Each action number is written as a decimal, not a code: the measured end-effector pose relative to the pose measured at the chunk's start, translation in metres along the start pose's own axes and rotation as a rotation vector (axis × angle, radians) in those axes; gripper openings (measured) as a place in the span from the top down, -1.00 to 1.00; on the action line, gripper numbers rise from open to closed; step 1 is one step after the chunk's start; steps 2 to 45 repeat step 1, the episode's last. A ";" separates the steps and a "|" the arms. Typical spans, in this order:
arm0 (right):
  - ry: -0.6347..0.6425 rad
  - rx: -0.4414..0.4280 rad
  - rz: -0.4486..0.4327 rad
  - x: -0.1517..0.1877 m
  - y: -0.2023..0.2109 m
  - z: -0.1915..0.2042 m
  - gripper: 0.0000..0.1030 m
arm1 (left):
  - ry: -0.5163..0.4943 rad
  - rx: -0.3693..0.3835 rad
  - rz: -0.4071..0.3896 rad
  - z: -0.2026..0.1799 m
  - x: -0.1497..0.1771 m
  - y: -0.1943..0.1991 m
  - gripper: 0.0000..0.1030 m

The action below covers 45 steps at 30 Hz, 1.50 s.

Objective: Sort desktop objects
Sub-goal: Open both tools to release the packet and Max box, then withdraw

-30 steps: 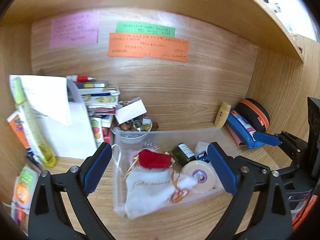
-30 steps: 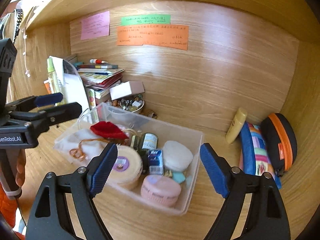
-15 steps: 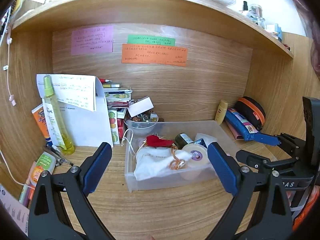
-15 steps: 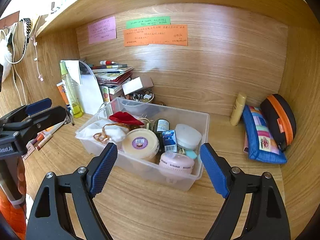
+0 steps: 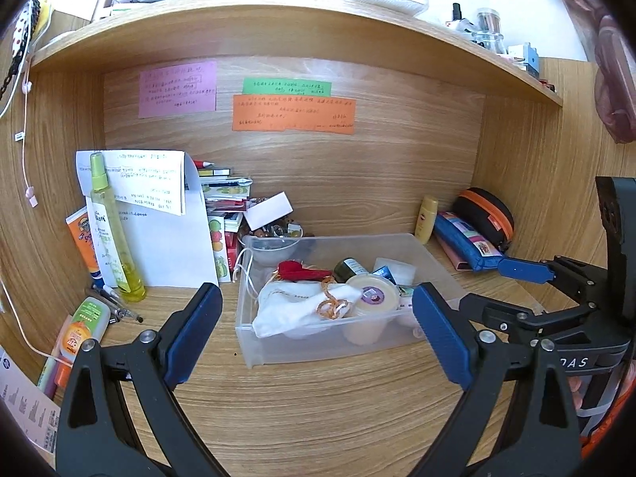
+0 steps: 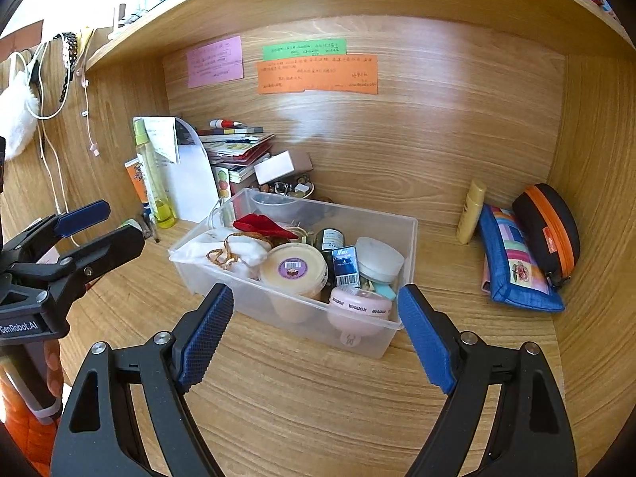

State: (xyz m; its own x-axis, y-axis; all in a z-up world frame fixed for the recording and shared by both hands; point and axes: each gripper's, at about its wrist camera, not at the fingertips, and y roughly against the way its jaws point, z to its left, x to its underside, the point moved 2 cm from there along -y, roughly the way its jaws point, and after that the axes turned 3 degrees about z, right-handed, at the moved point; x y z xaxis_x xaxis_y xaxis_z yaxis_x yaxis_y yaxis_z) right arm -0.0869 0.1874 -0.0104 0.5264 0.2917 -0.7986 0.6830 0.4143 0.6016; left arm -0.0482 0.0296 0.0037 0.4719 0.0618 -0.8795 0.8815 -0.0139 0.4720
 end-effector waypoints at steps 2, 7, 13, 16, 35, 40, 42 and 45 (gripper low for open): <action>0.001 0.000 0.000 0.000 0.000 0.000 -0.61 | -0.001 -0.002 0.003 0.000 0.000 0.000 -0.90; 0.001 0.000 0.000 0.000 0.000 0.000 -0.61 | -0.001 -0.002 0.003 0.000 0.000 0.000 -0.90; 0.001 0.000 0.000 0.000 0.000 0.000 -0.61 | -0.001 -0.002 0.003 0.000 0.000 0.000 -0.90; 0.001 0.000 0.000 0.000 0.000 0.000 -0.61 | -0.001 -0.002 0.003 0.000 0.000 0.000 -0.90; 0.001 0.000 0.000 0.000 0.000 0.000 -0.61 | -0.001 -0.002 0.003 0.000 0.000 0.000 -0.90; 0.001 0.000 0.000 0.000 0.000 0.000 -0.61 | -0.001 -0.002 0.003 0.000 0.000 0.000 -0.90; 0.001 0.000 0.000 0.000 0.000 0.000 -0.61 | -0.001 -0.002 0.003 0.000 0.000 0.000 -0.90; 0.001 0.000 0.000 0.000 0.000 0.000 -0.61 | -0.001 -0.002 0.003 0.000 0.000 0.000 -0.90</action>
